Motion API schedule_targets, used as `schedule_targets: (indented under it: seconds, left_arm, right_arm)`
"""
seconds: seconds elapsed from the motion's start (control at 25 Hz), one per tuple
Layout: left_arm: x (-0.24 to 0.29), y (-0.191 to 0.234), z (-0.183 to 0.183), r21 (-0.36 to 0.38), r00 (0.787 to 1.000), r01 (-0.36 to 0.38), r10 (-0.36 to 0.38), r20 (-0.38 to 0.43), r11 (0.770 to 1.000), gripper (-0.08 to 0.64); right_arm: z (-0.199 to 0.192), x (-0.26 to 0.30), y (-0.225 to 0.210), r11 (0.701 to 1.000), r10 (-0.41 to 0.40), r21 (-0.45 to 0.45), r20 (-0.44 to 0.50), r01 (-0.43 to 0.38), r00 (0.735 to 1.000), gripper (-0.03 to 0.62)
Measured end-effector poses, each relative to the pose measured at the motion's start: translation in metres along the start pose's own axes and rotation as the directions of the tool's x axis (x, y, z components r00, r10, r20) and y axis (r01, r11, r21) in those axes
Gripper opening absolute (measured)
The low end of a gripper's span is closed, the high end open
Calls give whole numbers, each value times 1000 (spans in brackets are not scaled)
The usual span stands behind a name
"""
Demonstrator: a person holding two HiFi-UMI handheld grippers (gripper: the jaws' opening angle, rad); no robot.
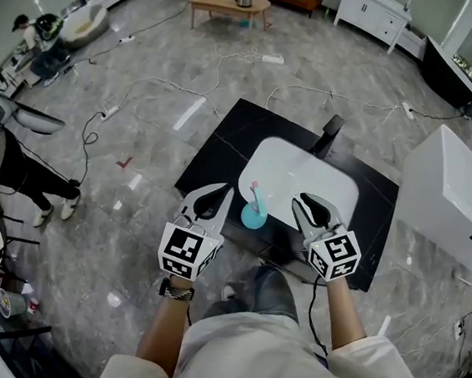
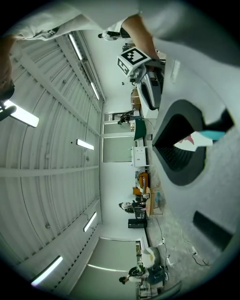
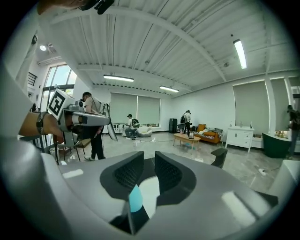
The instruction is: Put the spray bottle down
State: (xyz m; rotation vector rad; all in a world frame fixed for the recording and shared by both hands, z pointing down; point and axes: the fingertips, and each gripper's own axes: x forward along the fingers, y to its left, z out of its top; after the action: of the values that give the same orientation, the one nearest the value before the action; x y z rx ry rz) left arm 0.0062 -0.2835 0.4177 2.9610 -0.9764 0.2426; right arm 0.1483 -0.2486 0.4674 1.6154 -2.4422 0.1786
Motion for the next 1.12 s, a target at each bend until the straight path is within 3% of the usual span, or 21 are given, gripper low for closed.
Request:
schedule_targets:
  seconds: [0.2,0.32,1.12]
  left_arm:
    - [-3,2,21,38,1000,4,-4,9,999,6]
    - [-5,2,32,59,1000,2,-3,21,998,6]
    - [-36,0,80,162,996,-57,45,79,985,6]
  right_arm:
    - [19,-3,-11,991,-59,120,-50,65,997,14]
    - [33,-6,-15,985,-73,152,-55,81,996,6]
    - [137,-35,19,998,-47,-32,103,51,994,5]
